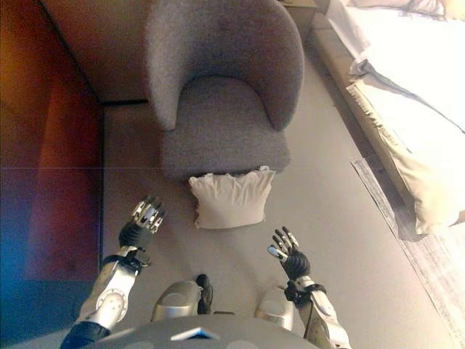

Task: Pick up the cushion and take it to the sofa

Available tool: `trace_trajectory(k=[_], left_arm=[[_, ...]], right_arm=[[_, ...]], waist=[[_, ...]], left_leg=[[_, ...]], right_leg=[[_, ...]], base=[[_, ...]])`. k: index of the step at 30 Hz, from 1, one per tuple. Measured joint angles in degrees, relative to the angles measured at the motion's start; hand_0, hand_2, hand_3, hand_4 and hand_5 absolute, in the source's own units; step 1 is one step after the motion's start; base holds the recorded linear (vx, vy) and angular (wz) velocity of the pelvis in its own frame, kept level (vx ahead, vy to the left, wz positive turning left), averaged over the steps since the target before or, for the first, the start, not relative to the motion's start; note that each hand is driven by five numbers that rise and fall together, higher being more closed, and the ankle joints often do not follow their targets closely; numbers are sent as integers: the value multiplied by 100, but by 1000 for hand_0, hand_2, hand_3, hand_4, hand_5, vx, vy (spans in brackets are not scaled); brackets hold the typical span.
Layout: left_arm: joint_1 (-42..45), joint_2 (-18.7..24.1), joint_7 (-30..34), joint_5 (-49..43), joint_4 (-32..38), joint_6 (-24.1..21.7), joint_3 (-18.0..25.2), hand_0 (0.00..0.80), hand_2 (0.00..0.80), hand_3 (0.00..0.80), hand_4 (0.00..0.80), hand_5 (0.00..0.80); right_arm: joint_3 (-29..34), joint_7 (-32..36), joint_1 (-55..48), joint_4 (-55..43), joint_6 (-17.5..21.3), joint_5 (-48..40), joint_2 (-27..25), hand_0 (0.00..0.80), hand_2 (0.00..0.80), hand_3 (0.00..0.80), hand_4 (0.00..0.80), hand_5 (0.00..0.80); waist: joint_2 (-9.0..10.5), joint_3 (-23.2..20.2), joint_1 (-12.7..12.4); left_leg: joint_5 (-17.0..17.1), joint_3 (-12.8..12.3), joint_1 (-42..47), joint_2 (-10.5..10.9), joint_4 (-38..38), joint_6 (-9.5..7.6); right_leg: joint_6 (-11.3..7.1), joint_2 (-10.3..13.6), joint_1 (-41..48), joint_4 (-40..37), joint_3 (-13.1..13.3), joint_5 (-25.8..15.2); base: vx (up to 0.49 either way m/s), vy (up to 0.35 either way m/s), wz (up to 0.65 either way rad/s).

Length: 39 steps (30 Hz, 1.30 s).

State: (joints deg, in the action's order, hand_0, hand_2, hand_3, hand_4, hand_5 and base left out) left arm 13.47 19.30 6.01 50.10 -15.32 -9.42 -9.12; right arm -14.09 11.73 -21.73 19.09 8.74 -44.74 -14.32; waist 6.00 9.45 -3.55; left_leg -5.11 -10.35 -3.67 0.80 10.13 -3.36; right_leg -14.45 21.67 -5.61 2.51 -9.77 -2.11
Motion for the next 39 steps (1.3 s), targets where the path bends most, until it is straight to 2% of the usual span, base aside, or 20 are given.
trace_trajectory(k=[3,4,5,7,8,10,11,12,13,16,21,25,27,28,30,32,34,36,37,39], left_arm=[[229,117,22,-2,2,5,-34,0,0,0,0,0],[317,213,29,-2,3,7,-35,0,0,0,0,0],[409,337,53,-2,6,8,-22,0,0,0,0,0],[591,630,87,-2,45,10,86,0,0,0,0,0],[579,597,81,2,-17,35,138,0,0,0,0,0],[621,345,87,2,129,35,90,0,0,0,0,0],[626,255,88,1,195,37,54,0,0,0,0,0],[623,137,83,2,247,36,85,0,0,0,0,0],[584,65,55,1,255,35,85,0,0,0,0,0],[383,-34,-42,14,283,30,96,0,0,0,0,0],[172,-33,-157,15,305,9,71,0,0,0,0,0],[133,-40,-142,12,282,18,-47,0,0,0,0,0],[184,-106,-65,8,280,20,-254,0,0,0,0,0],[187,-123,-8,8,283,24,-341,0,0,0,0,0],[281,-124,72,8,286,19,-340,0,0,0,0,0],[274,-132,98,-5,289,10,-320,0,0,0,0,0],[239,-161,167,-221,285,5,-317,0,0,0,0,0],[204,-120,219,-381,279,17,-309,0,0,0,0,0],[159,-42,233,-437,275,30,-310,0,0,0,0,0],[165,-9,299,-437,281,29,-291,0,0,0,0,0]], right_arm=[[37,96,-48,25,-1,-46,4,0,0,0,0,0],[46,149,-56,32,-1,-46,18,0,0,0,0,0],[49,182,-82,50,-2,-46,62,0,0,0,0,0],[89,250,-203,102,-3,-44,283,0,0,0,0,0],[159,268,-194,212,-16,-43,320,0,0,0,0,0],[257,271,-206,228,-31,-44,163,0,0,0,0,0],[286,277,-165,197,-34,-44,71,0,0,0,0,0],[290,295,-83,189,-75,-45,-70,0,0,0,0,0],[279,295,-2,183,-148,-43,-219,0,0,0,0,0],[206,271,115,35,-299,-44,-583,0,0,0,0,0],[202,272,141,-79,-338,-87,-631,0,0,0,0,0],[228,220,93,-29,-322,-99,-630,0,0,0,0,0],[377,199,19,-19,-273,-107,-640,0,0,0,0,0],[459,170,-46,2,-260,-107,-615,0,0,0,0,0],[424,161,-81,108,-227,-103,-600,0,0,0,0,0],[406,175,-15,213,-116,-122,-591,0,0,0,0,0],[286,167,156,287,41,-240,-620,0,0,0,0,0],[175,89,455,387,148,-287,-525,0,0,0,0,0],[170,18,545,357,151,-306,-365,0,0,0,0,0],[168,43,541,270,150,-285,-216,0,0,0,0,0]], waist=[[126,-24,12],[193,-18,-1],[312,-46,5],[748,-121,-14],[722,-103,-4],[444,-86,89],[345,-64,108],[231,-49,108],[144,-27,134],[48,-24,272],[29,-49,273],[50,-62,280],[-211,-54,298],[-264,-41,392],[-334,-71,340],[-431,-54,192],[-508,23,-77],[-529,115,-288],[-441,164,-262],[-400,134,-284]], left_leg=[[6,154,123,-112,-52,56],[-13,207,193,-162,-58,182],[-43,268,237,-207,-51,388],[-151,342,318,-217,21,774],[-244,508,324,-386,176,919],[-336,814,423,-783,251,1034],[-336,896,461,-908,224,1035],[-304,884,576,-1078,71,1108],[-237,888,689,-1157,-46,1192],[-201,893,902,-1293,-180,1189],[-193,889,764,-1326,112,1161],[26,877,450,-1166,362,639],[3,860,416,-1146,22,562],[-17,911,438,-1091,-159,592],[-53,1098,508,-914,-532,667],[-44,1354,482,-793,-568,683],[-40,1528,259,-755,-212,674],[-35,1438,276,-803,-136,676],[-51,1341,338,-700,-46,710],[-70,1343,501,-531,-108,724]], right_leg=[[113,-10,-92,-546,-23,-464],[160,-33,-126,-530,-18,-524],[177,-73,-166,-489,-18,-518],[322,-156,-130,-383,25,-281],[349,-310,-75,-221,116,-660],[600,-795,5,54,109,-438],[657,-943,-34,179,104,-349],[719,-1055,-30,256,35,-301],[759,-1150,23,292,24,-257],[849,-1264,19,657,-21,13],[860,-1303,-99,1075,-16,338],[953,-1144,-157,1197,-25,497],[936,-1143,-164,1205,-22,512],[900,-1138,-170,1214,12,520],[800,-1083,-148,1061,127,462],[776,-1071,-69,726,152,247],[783,-1130,70,133,132,43],[795,-1118,103,51,25,53],[789,-1023,100,57,6,-12],[747,-907,157,-97,125,-46]], base=[[240,-209,46],[239,-189,35],[253,-199,35],[262,-216,35],[262,-251,44],[227,-315,26],[207,-343,-11],[195,-328,-12],[165,-263,-12],[128,-197,2],[43,-173,6],[68,-7,41],[125,110,59],[126,103,66],[153,104,49],[182,59,14],[212,100,-40],[291,179,-59],[299,152,-35],[293,120,-56]])
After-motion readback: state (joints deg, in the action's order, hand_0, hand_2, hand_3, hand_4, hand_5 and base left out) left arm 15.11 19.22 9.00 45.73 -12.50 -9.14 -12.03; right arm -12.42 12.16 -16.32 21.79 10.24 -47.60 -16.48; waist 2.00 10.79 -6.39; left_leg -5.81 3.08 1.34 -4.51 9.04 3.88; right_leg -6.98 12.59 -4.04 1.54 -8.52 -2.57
